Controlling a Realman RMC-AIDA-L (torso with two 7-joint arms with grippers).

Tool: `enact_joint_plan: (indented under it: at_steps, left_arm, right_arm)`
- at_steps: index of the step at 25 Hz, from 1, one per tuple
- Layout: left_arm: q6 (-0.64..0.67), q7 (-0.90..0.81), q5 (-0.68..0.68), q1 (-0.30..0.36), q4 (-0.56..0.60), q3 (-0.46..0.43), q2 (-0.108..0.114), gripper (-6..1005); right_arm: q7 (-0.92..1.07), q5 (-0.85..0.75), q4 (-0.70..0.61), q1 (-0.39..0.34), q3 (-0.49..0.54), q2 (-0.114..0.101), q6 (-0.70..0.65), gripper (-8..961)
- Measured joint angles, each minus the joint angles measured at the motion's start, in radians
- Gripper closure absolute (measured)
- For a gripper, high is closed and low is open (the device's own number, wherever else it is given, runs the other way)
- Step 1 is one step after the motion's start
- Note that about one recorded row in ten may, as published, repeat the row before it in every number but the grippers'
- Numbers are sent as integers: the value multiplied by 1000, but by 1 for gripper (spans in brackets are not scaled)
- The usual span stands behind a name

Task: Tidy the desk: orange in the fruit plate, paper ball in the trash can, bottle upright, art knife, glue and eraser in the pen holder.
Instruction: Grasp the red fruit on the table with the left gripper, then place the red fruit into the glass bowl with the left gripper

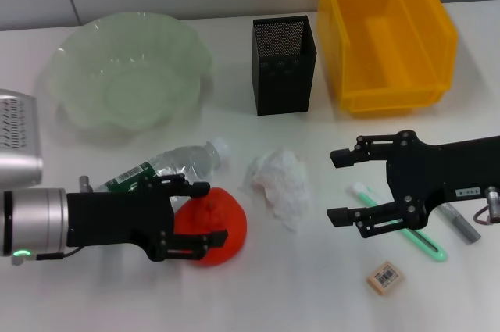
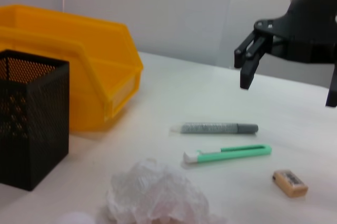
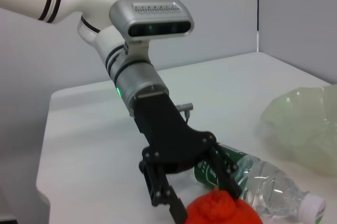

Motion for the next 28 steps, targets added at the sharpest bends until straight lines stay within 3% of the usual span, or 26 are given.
enact_joint_plan:
  at_steps: [13, 19, 28]
  left_arm:
    - [-57, -19, -8, -15, -24, 30, -1, 259]
    - [-71, -21, -5, -18, -25, 31, -1, 469]
    - [-65, -15, -3, -14, -25, 40, 0, 654]
  right_arm:
    - [4, 1, -10, -4, -2, -1, -8, 128]
    - [4, 3, -16, -7, -7, 1, -10, 127]
    - [11, 3, -25, -8, -1, 2, -18, 127]
